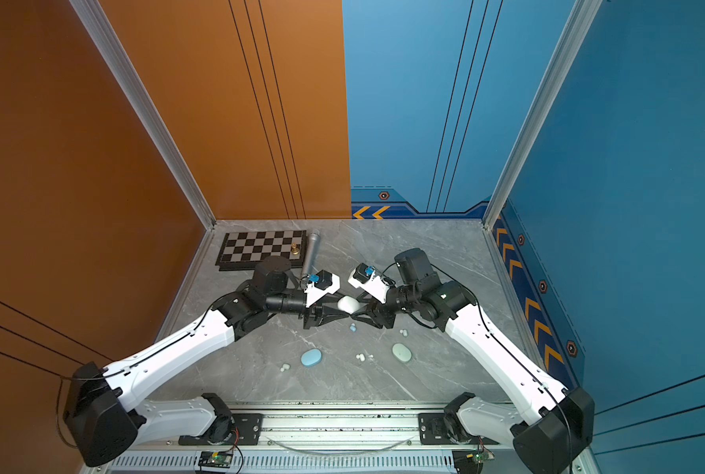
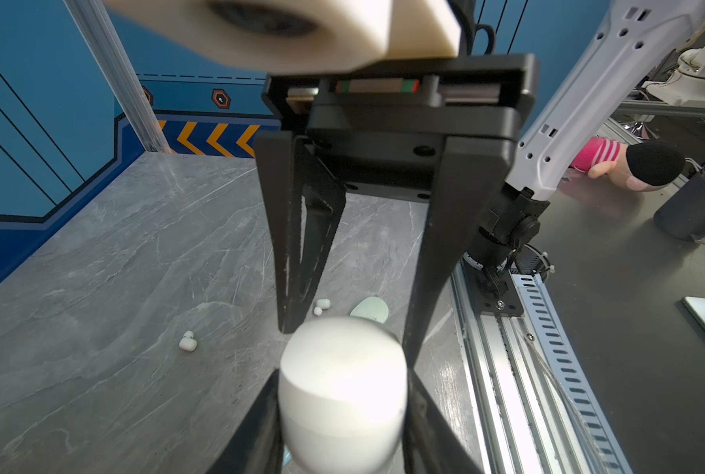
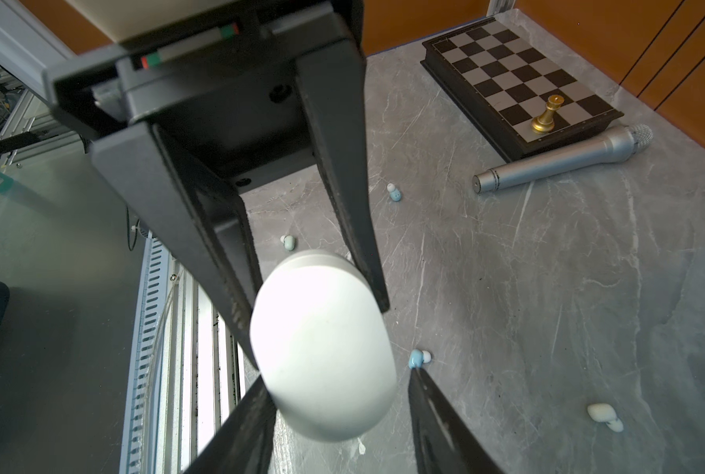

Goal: Insert the wireless bluetooth earbuds into the charging case
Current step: 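Hold the case with the left gripper while the right gripper pries the lid open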

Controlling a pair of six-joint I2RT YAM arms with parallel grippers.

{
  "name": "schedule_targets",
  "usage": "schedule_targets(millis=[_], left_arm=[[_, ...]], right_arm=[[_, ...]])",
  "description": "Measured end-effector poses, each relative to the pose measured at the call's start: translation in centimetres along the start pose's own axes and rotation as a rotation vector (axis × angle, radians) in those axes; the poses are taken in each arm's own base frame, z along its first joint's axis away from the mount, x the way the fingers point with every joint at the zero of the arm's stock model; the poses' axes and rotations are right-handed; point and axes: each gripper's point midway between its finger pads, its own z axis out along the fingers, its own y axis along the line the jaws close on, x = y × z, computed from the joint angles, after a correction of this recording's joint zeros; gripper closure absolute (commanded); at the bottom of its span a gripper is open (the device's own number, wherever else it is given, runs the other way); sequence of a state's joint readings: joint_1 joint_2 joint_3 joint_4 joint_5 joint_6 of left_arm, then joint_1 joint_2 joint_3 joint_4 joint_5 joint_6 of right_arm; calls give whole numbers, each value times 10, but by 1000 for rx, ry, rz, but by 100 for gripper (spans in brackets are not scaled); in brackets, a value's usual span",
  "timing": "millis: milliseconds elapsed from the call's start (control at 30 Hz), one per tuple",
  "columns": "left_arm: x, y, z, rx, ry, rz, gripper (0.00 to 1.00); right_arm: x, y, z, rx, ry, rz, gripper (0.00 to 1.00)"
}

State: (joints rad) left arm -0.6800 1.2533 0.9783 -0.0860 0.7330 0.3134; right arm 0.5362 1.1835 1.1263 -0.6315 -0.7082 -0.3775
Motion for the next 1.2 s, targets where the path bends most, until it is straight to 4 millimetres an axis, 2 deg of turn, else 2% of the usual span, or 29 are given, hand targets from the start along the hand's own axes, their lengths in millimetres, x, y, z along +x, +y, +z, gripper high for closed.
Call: schedule_targets(millis=[433, 867, 1067, 1200], left_arm=[[-1, 6, -2, -26, 2, 0, 100], [5, 6, -3, -24, 23, -20, 100], [6, 5, -2, -19, 25, -37, 100], [7, 6, 0, -14, 25, -52, 100]], right_arm=[[-5, -7, -2, 3, -39, 85, 46], [-18, -20, -14, 86, -121, 71, 43], [-20, -33, -17, 167, -136, 49, 46], [-19, -36, -16, 178, -136, 48, 52]])
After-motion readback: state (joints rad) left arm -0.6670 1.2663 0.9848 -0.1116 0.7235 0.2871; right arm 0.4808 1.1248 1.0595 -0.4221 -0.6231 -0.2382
